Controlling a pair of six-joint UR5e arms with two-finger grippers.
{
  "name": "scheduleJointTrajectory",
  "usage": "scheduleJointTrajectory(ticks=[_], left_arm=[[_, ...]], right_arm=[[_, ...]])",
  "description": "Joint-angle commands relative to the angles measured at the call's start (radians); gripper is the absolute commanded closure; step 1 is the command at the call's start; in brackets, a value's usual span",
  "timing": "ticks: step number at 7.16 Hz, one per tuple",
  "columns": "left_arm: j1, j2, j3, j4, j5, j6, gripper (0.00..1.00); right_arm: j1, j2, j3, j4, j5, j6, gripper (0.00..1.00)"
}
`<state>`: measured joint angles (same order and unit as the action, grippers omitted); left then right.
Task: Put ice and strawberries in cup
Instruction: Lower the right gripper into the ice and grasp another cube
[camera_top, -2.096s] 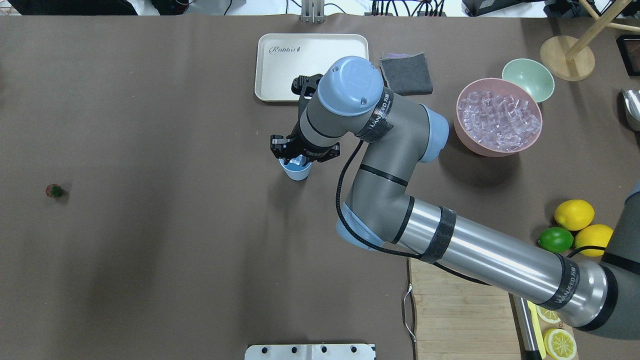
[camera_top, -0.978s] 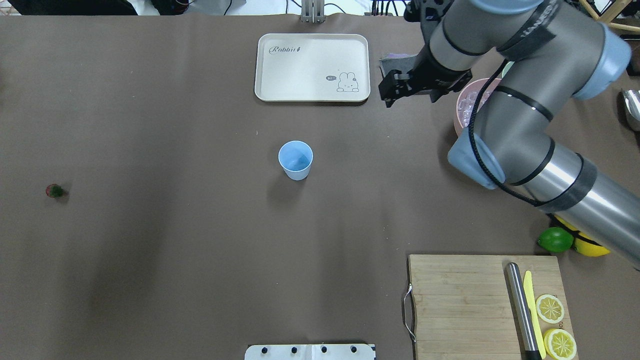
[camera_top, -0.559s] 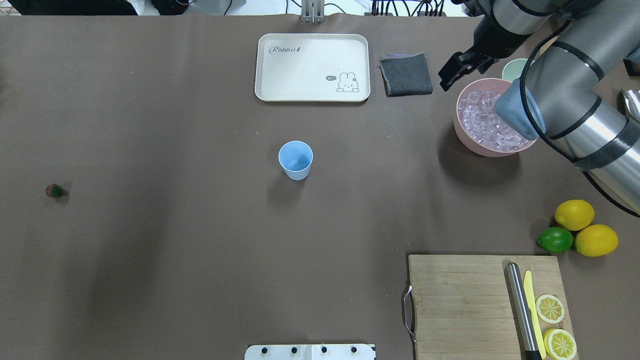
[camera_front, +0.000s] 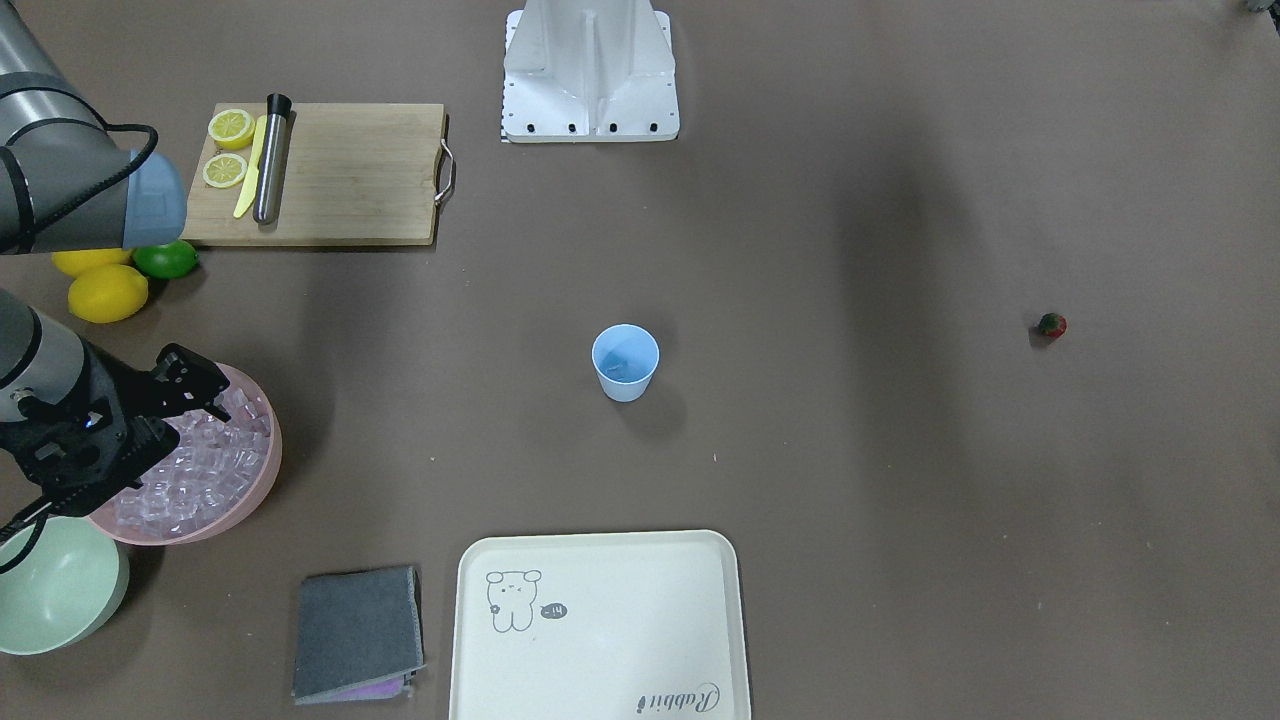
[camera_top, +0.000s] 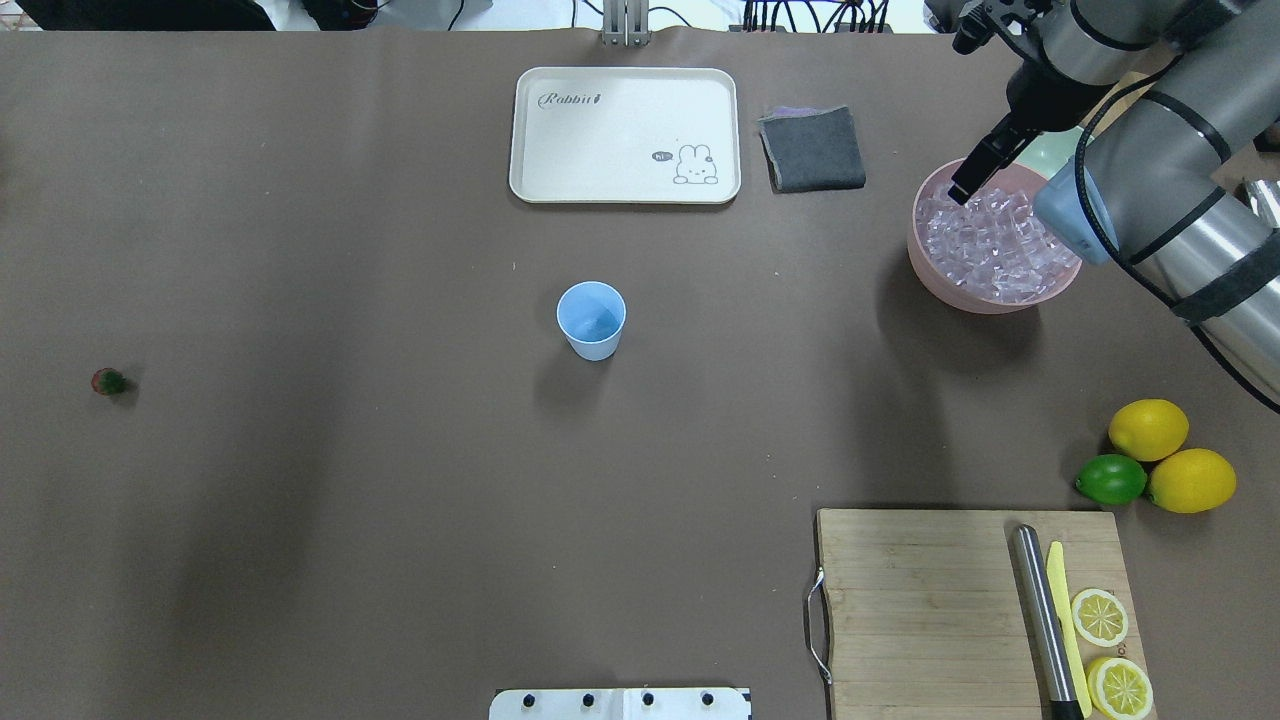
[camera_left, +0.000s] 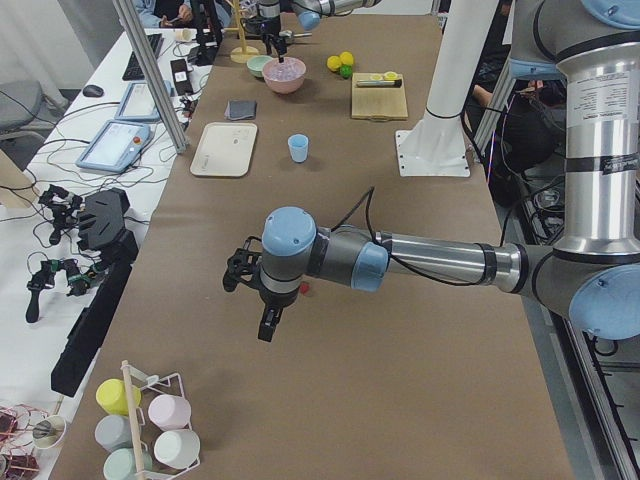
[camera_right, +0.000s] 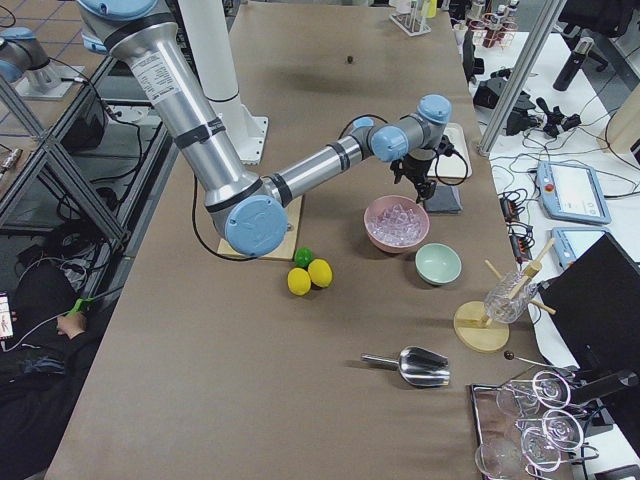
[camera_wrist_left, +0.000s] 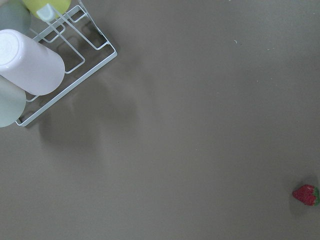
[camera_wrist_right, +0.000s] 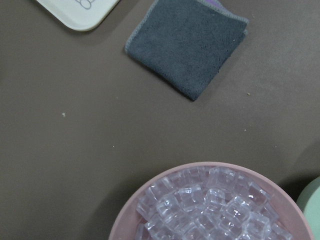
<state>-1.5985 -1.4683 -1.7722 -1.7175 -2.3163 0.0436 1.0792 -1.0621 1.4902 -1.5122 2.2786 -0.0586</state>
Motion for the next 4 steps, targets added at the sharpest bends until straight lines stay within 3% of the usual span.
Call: scheduleJointTrajectory(ticks=[1,4], left_arm=[[0.000,0.005,-0.003,-0.001,0.000,0.001,0.02],[0.000,0.003,-0.003,-0.001,0.000,-0.001,0.02]], right_arm=[[-0.030,-0.036,-0.050,0.118,-0.004,0.020,0.00],[-0.064,-0.058,-0.034,0.124,-0.034,0.085,0.00]])
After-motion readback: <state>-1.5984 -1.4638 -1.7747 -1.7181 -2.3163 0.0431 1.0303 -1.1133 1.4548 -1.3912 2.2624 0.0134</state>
